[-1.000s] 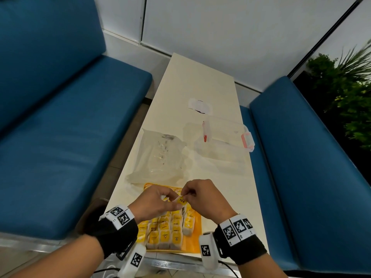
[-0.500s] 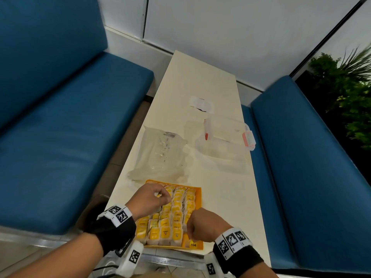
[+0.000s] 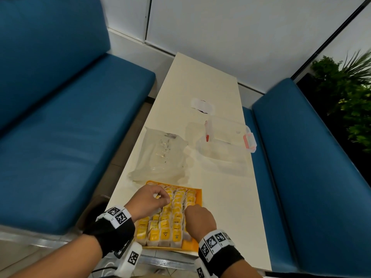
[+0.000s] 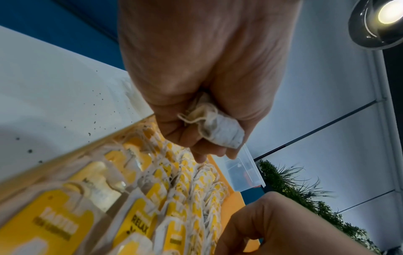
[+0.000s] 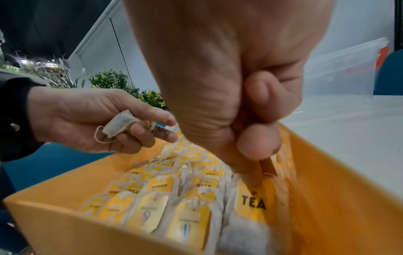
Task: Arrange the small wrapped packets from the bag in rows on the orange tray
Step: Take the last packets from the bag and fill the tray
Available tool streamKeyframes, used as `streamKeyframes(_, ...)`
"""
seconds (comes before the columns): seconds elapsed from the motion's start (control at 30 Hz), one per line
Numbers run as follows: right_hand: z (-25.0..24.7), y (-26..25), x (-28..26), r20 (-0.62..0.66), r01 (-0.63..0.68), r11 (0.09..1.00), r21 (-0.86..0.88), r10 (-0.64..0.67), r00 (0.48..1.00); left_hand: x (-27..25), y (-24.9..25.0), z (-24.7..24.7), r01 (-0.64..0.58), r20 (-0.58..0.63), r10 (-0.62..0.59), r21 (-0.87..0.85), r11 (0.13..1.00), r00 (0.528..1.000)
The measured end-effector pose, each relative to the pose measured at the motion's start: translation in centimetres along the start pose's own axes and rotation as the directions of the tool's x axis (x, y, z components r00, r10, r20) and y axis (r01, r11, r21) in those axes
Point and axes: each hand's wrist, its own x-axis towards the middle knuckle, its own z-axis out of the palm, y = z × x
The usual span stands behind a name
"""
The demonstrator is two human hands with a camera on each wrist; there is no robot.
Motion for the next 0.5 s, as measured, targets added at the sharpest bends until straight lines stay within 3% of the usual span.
streamKeyframes(0.17,0.5,-0.3,0.0,-0.014,-0.003,1.000,-0.009,0.003,1.000,0.0,0.2,0.0,0.013,0.006,-0.013,-0.047,0.999,1.000)
streamKeyframes(0.3,0.9,-0.4,0.0,-0.031,-0.008,1.000,-0.005,0.007,1.000,0.1,0.5,-0.2,0.120,0.033,-0.115,-0.202,0.972,0.993)
streamKeyframes(0.5,-0.7,-0.2,0.3,-0.183,0.000,0.970,0.243,0.046,0.982,-0.3,2.6,-0.4,0.326,0.178,-0.274,-0.568,0.756,0.945)
